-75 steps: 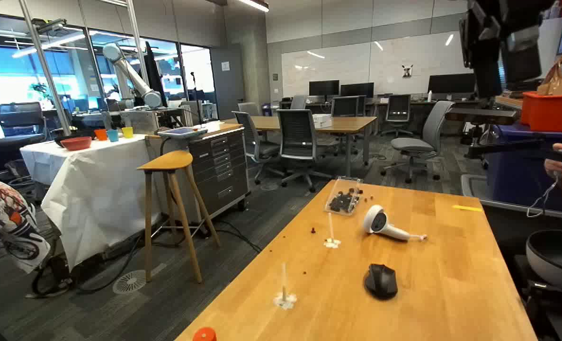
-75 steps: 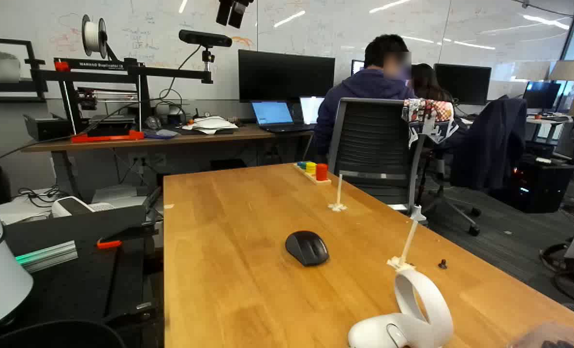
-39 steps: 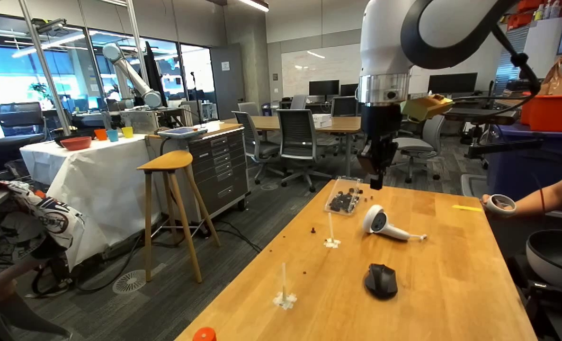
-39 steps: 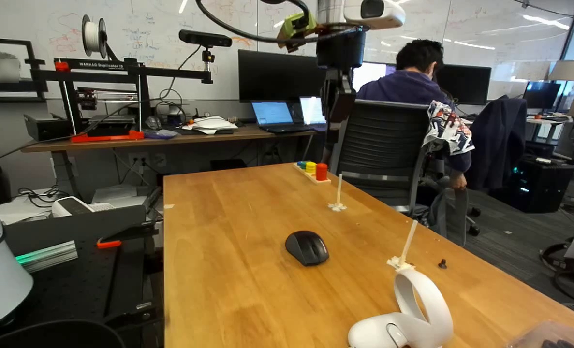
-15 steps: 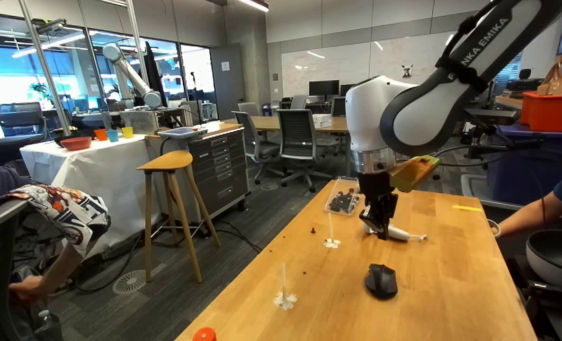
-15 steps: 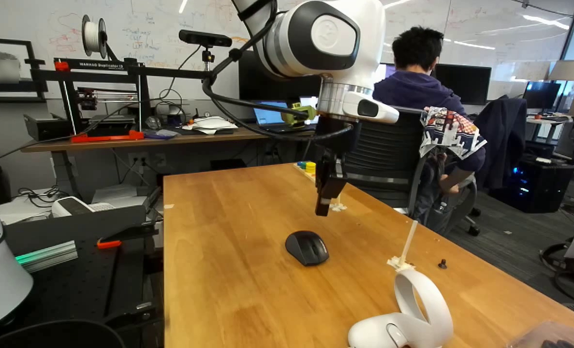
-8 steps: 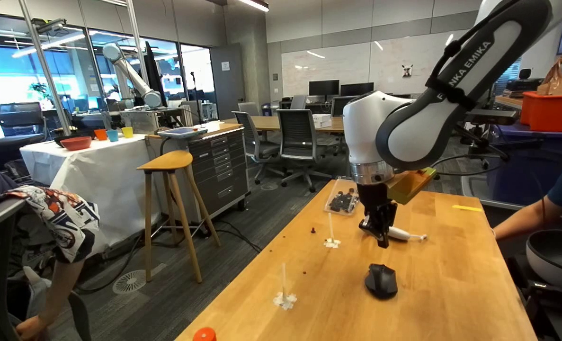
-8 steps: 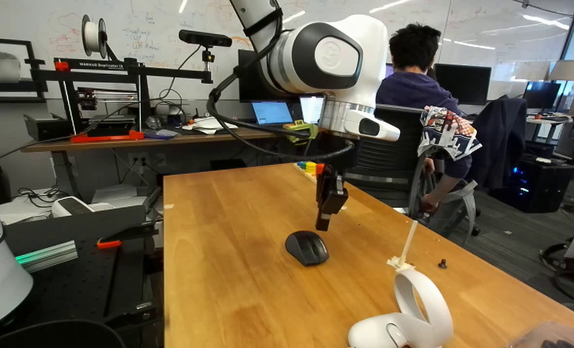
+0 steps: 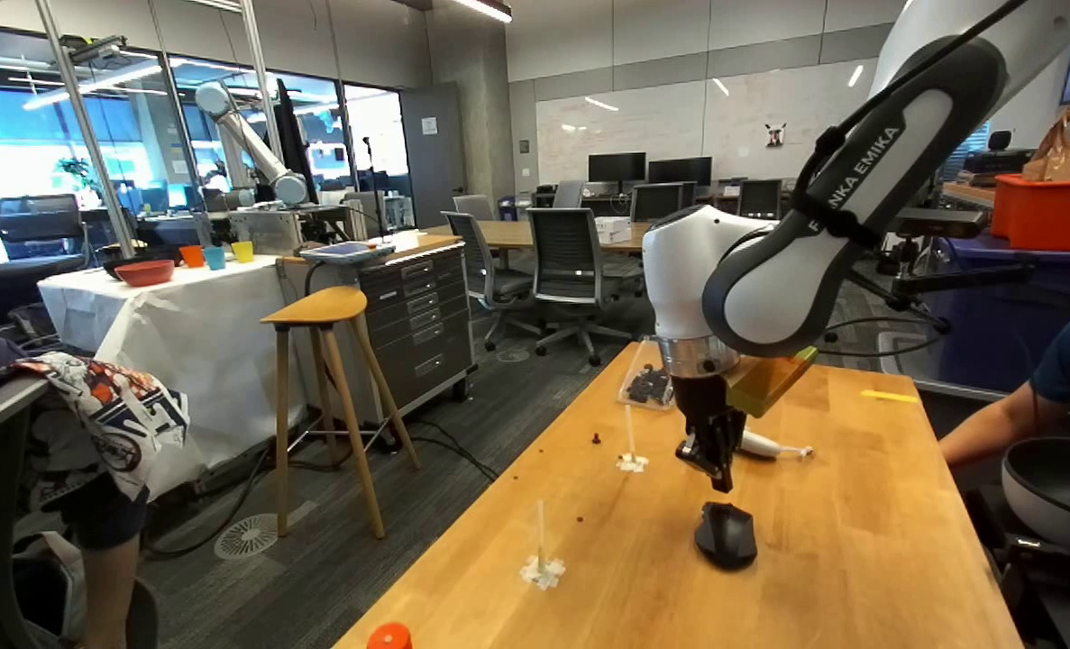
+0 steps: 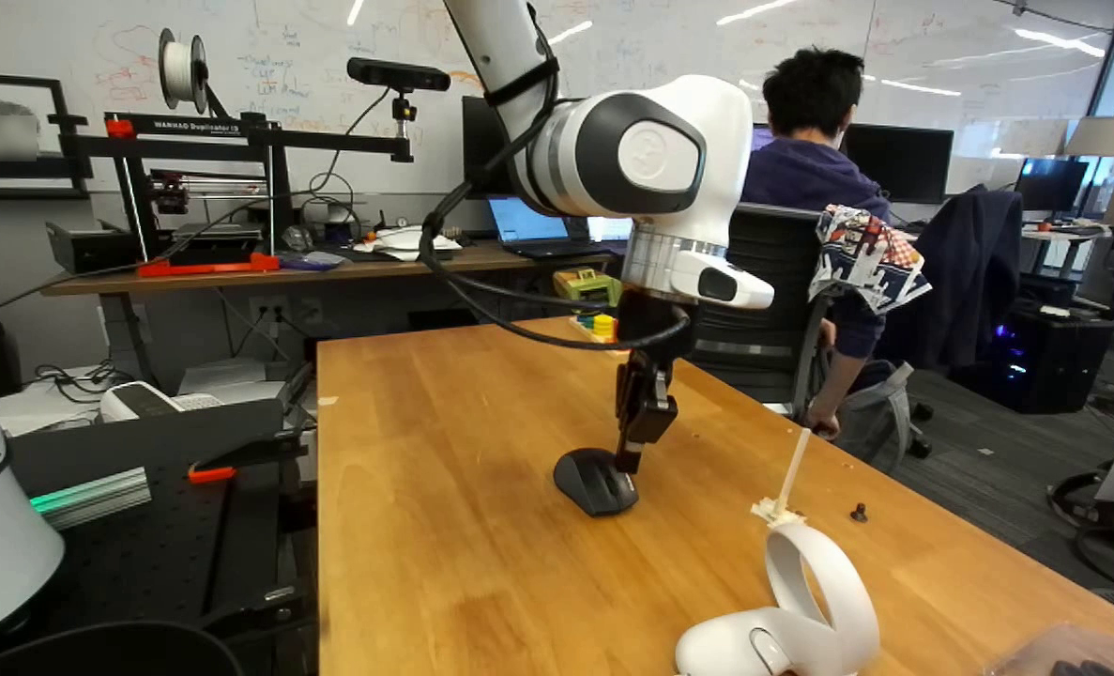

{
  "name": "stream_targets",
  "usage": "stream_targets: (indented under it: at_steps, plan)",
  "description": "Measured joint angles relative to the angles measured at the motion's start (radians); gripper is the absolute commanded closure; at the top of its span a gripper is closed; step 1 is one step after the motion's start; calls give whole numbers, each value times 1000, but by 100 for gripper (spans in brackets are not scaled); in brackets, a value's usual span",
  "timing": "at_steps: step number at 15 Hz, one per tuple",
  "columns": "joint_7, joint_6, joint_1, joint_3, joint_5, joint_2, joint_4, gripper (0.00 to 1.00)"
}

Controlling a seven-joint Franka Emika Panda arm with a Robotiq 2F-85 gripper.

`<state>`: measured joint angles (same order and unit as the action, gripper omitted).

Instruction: Left click the mouse

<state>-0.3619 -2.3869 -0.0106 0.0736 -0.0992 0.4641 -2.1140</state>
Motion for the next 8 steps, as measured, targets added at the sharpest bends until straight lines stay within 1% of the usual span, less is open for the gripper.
stream_targets:
  at_steps: [4,8]
  plan:
    - [0,-13,-13,0,0,47,30,100]
    - [0,-13,-18,1,0,60,52,100]
